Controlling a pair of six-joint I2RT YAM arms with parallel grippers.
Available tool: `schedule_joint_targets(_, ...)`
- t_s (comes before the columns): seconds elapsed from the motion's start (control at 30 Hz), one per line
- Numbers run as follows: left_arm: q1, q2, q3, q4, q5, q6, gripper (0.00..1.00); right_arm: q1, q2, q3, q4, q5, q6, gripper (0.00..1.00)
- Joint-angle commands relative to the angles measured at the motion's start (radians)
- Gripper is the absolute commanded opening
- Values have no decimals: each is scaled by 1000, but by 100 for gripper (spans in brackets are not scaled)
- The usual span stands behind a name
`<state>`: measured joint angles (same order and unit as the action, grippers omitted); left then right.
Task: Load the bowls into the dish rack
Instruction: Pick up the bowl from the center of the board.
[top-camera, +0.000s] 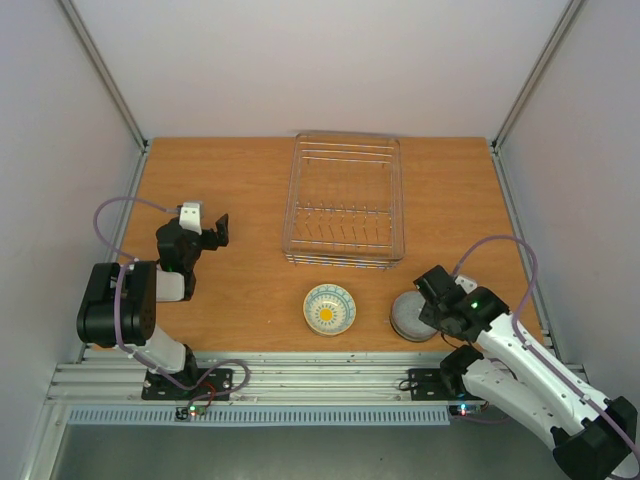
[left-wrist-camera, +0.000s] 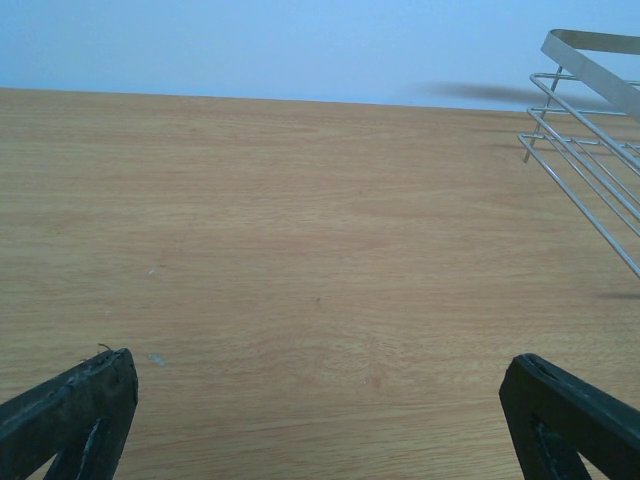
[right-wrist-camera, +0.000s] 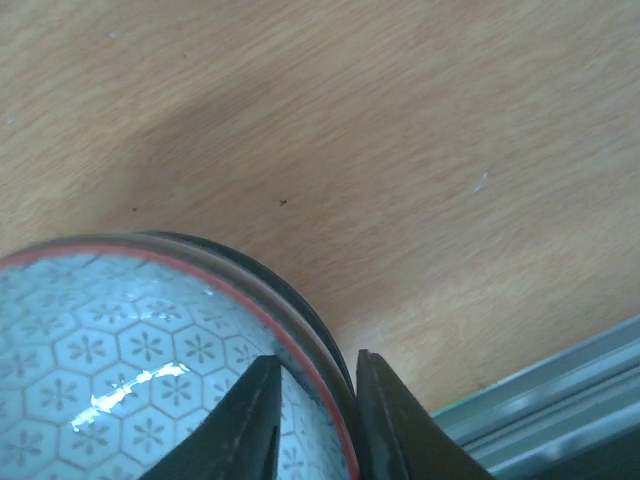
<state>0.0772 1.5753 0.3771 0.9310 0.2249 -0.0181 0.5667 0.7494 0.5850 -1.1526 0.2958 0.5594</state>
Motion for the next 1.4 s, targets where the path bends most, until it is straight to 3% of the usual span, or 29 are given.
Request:
schedule_joint_targets(0.0, -2, -6, -1, 40, 4, 10, 99, 5, -2, -4, 11, -8, 17, 16)
schedule_joint_targets(0.27, -2, -7, -1, 40, 4, 10, 99, 11, -10, 5, 6, 7, 16, 7)
schedule_joint_targets(1.37, -2, -7, -1, 40, 3, 10, 99, 171, 41, 137, -150, 128, 100, 7)
